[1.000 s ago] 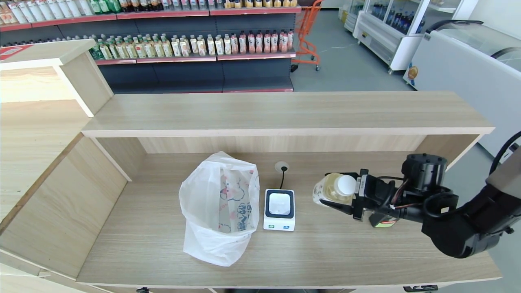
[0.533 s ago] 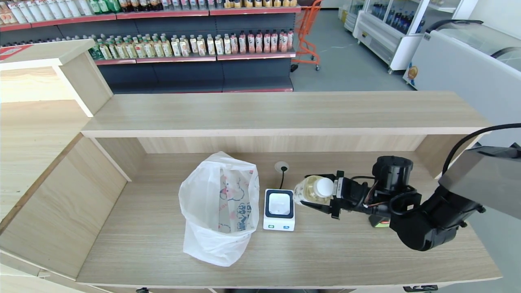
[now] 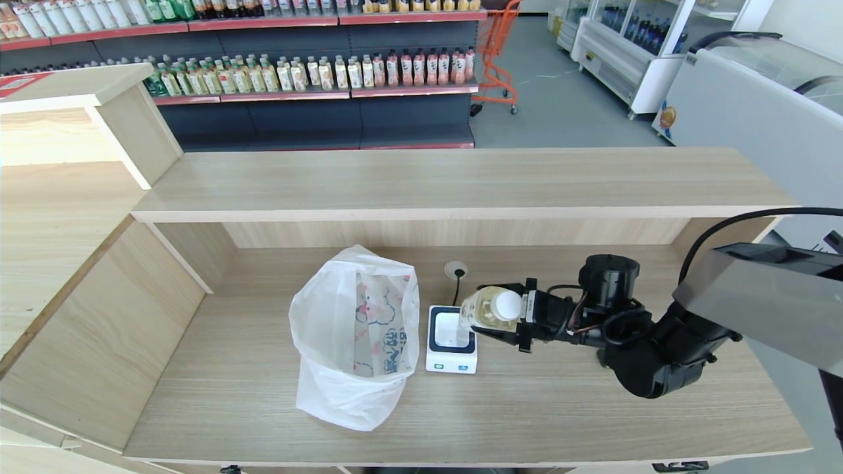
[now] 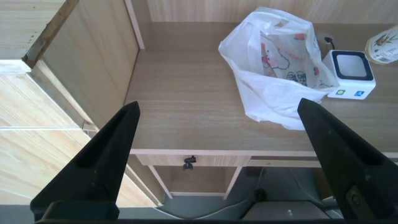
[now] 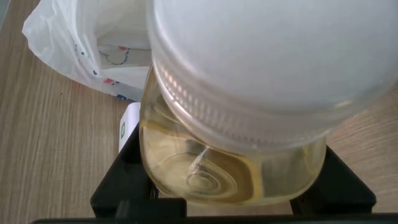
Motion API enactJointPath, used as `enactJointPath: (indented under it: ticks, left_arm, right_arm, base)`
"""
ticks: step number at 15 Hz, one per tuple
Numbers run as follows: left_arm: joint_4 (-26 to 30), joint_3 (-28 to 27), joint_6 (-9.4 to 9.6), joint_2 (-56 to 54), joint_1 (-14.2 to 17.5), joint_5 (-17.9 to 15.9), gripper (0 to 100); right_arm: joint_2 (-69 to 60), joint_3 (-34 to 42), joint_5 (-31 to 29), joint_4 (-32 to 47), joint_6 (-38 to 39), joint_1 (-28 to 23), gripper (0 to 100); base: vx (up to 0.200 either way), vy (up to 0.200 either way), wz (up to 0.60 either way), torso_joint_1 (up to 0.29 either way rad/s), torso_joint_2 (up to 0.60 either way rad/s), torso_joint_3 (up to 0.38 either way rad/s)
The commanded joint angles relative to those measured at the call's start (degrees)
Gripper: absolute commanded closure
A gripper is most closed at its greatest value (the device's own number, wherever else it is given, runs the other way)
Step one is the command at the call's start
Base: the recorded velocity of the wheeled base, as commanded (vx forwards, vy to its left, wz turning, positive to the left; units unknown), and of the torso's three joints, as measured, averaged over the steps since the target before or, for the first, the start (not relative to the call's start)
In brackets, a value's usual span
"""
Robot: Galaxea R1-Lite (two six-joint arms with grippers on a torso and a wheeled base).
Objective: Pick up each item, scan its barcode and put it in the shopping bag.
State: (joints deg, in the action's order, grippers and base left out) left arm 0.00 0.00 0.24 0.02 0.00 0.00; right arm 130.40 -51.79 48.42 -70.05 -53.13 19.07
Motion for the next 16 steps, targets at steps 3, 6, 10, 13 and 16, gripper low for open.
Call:
enactJointPath:
  ticks: [3,6,10,13,16]
  left_arm:
    - [0.0,0.0,0.02,0.0,0.0,0.0,0]
    - [0.0,0.0,0.02,0.0,0.0,0.0,0]
    - [0.0,0.0,0.02,0.0,0.0,0.0,0]
    - [0.0,0.0,0.02,0.0,0.0,0.0,0]
    - [0.0,0.0,0.02,0.0,0.0,0.0,0]
  right_arm:
    - [2.9,-2.4,2.1,-1.1,0.0,0.0,100]
    - [6.4,-4.3,4.8,-4.3,0.0,0.4,100]
    - [7.8,-5.7,5.0,-4.7,-0.1,-0.1,100]
    - [9.7,-7.2,5.0,-6.4,0.0,-0.2,100]
    - [10.7,-8.5,6.1,-6.4,0.0,-0.3,100]
  base:
    - [0.0,0.0,0.0,0.0,0.0,0.0]
    - [0.0,0.0,0.0,0.0,0.0,0.0]
    - [0.0,0.0,0.0,0.0,0.0,0.0]
    - [0.0,0.0,0.0,0.0,0.0,0.0]
    - [0.0,0.0,0.0,0.0,0.0,0.0]
